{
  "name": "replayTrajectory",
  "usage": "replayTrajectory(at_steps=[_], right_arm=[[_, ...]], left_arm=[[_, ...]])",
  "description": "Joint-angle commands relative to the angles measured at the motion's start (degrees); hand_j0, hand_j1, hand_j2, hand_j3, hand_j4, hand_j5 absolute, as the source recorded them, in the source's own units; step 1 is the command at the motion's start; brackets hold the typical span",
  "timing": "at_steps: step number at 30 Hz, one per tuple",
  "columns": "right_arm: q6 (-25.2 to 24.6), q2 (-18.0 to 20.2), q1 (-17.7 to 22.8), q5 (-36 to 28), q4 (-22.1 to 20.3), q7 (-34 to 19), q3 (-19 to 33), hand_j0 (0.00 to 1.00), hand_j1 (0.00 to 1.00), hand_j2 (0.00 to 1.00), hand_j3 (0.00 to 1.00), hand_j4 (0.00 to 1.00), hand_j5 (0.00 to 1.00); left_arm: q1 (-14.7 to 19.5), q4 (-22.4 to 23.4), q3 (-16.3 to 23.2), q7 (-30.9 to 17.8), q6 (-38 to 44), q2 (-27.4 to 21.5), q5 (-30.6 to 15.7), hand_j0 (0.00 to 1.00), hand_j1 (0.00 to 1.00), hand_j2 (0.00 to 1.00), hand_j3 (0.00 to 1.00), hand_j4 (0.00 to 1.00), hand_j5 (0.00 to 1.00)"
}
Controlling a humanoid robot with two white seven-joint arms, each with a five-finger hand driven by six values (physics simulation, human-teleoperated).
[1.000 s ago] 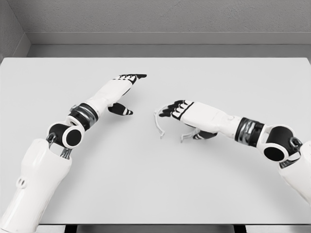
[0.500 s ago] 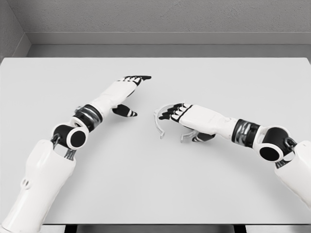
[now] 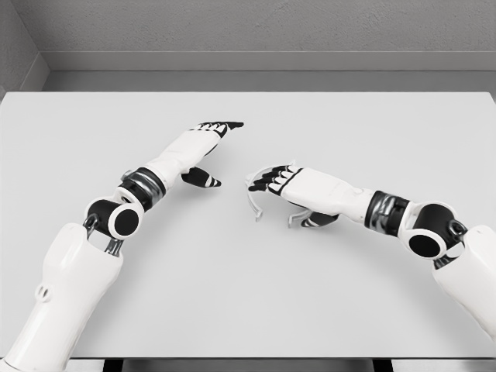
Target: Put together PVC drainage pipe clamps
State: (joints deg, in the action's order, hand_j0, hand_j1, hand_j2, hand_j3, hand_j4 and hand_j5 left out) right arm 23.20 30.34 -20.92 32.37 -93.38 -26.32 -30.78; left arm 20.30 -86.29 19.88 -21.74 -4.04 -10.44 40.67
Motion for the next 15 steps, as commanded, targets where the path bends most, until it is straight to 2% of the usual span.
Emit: replayTrajectory(at_steps=[1, 15], right_arm=[[-0.09, -0.37, 0.00, -0.29, -0.05, 0.04, 0.02, 1.00, 1.00, 1.00, 1.00, 1.00, 1.00], [-0.09, -1.25, 0.00, -0.29, -0.14, 0.04, 0.02, 1.00, 1.00, 1.00, 1.00, 1.00, 1.00]], left_arm=[[0.00, -0.02, -0.02, 0.03, 0.00, -0.02, -0.16, 1.00, 1.00, 1.00, 1.00, 1.00, 1.00], [0.00, -0.11, -0.11, 0.03, 0.00, -0.02, -0.16, 1.00, 1.00, 1.00, 1.00, 1.00, 1.00]])
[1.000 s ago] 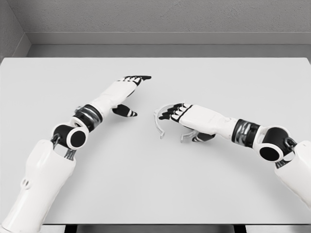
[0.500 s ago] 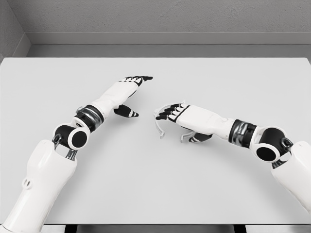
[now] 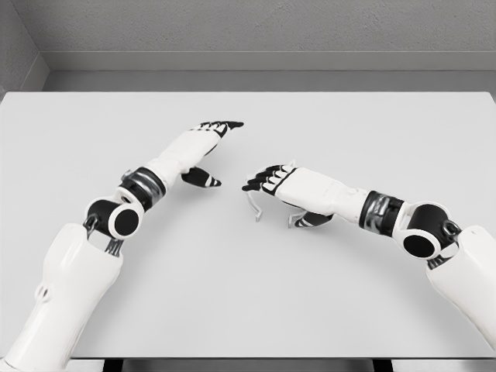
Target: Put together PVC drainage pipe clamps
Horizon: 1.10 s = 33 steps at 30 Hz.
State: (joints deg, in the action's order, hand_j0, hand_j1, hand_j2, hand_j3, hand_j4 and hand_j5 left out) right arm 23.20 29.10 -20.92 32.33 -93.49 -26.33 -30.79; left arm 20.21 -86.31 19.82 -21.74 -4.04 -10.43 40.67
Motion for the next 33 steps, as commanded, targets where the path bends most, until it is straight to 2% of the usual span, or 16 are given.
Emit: replayTrajectory(at_steps=[1, 23, 26, 33], right_arm=[[-0.09, 0.00, 0.00, -0.34, -0.02, 0.06, 0.02, 1.00, 1.00, 1.00, 1.00, 1.00, 1.00], [-0.09, -1.06, 0.09, -0.25, 0.15, -0.03, 0.02, 1.00, 1.00, 1.00, 1.00, 1.00, 1.00], [-0.09, -1.06, 0.09, -0.43, 0.06, -2.05, 0.02, 1.00, 1.00, 1.00, 1.00, 1.00, 1.00], [-0.09, -1.15, 0.09, -0.52, 0.06, -2.05, 0.02, 1.00, 1.00, 1.00, 1.00, 1.00, 1.00]], left_arm=[[0.09, 0.00, -0.05, 0.03, -0.01, -0.02, -0.16, 1.00, 1.00, 1.00, 1.00, 1.00, 1.00], [0.00, -0.18, -0.05, 0.03, -0.01, -0.02, -0.16, 1.00, 1.00, 1.00, 1.00, 1.00, 1.00], [0.00, -0.18, -0.05, 0.03, -0.01, -0.02, -0.24, 1.00, 1.00, 1.00, 1.00, 1.00, 1.00], [0.00, -0.09, -0.05, 0.03, 0.08, -0.02, -0.16, 1.00, 1.00, 1.00, 1.00, 1.00, 1.00]])
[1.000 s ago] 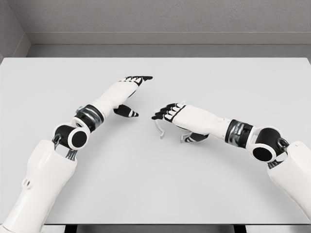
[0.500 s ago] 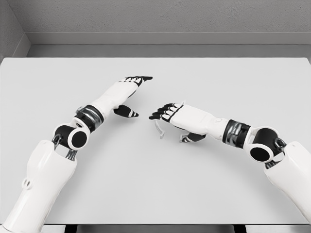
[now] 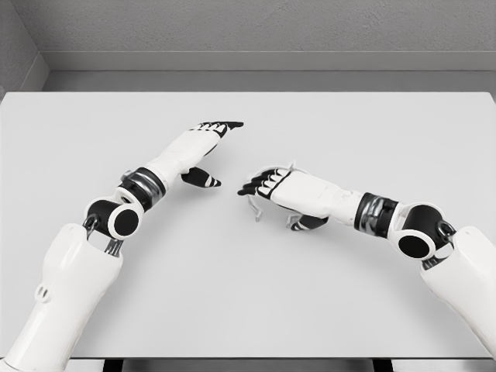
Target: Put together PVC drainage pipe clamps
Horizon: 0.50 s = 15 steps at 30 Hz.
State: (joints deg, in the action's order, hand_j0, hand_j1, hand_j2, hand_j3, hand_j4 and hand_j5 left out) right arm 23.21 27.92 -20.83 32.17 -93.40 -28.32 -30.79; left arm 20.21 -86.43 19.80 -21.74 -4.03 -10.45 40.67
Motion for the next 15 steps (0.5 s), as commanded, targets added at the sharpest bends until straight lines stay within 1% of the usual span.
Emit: replayTrajectory(at_steps=[1, 15], right_arm=[[-0.09, -0.06, -0.09, -0.35, -0.03, -0.07, 0.02, 1.00, 1.00, 1.00, 1.00, 1.00, 1.00], [-0.18, -0.50, -0.09, -0.62, -0.20, 0.02, 0.02, 1.00, 1.00, 1.00, 1.00, 1.00, 1.00]], left_arm=[[0.00, 0.03, -0.02, 0.03, -0.02, -0.01, -0.15, 1.00, 1.00, 1.00, 1.00, 1.00, 1.00], [-0.09, -0.06, -0.02, 0.03, -0.02, 0.08, -0.24, 1.00, 1.00, 1.00, 1.00, 1.00, 1.00]])
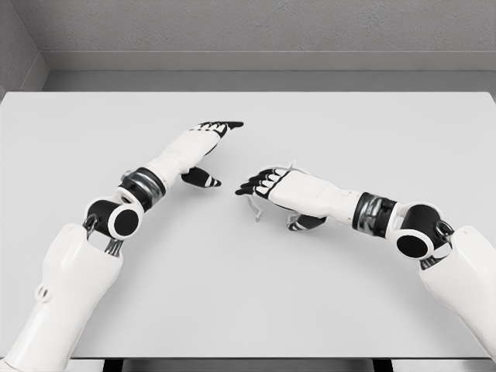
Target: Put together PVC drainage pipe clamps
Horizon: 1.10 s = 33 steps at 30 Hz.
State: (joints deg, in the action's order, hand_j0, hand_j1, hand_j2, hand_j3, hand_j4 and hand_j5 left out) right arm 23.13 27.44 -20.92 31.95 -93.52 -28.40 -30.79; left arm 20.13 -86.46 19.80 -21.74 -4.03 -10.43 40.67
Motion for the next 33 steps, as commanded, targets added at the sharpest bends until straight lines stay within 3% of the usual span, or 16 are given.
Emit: replayTrajectory(at_steps=[1, 18, 28, 33], right_arm=[[-0.10, -0.02, 0.00, -0.40, -0.08, 0.10, 0.02, 1.00, 1.00, 1.00, 1.00, 1.00, 1.00], [0.95, 0.07, 0.26, -0.14, -0.17, -2.10, -0.50, 1.00, 1.00, 1.00, 1.00, 1.00, 1.00], [0.95, 2.80, 0.09, -0.23, 0.18, -1.93, 1.34, 1.00, 1.00, 1.00, 1.00, 1.00, 1.00], [0.95, 6.22, 0.00, -0.31, -0.17, -1.93, 1.69, 1.00, 1.00, 1.00, 1.00, 1.00, 1.00]], left_arm=[[0.00, -0.03, -0.02, 0.03, -0.01, 0.06, -0.15, 1.00, 1.00, 1.00, 1.00, 1.00, 1.00], [-0.18, 0.41, -0.02, 0.03, -0.01, -0.03, -0.15, 1.00, 1.00, 1.00, 1.00, 1.00, 1.00], [-0.26, 0.67, 0.33, 0.03, -0.45, 1.64, 0.29, 1.00, 1.00, 1.00, 1.00, 1.00, 1.00], [-0.18, 0.76, 3.67, 0.03, -0.27, 1.99, 0.38, 1.00, 1.00, 1.00, 1.00, 1.00, 1.00]])
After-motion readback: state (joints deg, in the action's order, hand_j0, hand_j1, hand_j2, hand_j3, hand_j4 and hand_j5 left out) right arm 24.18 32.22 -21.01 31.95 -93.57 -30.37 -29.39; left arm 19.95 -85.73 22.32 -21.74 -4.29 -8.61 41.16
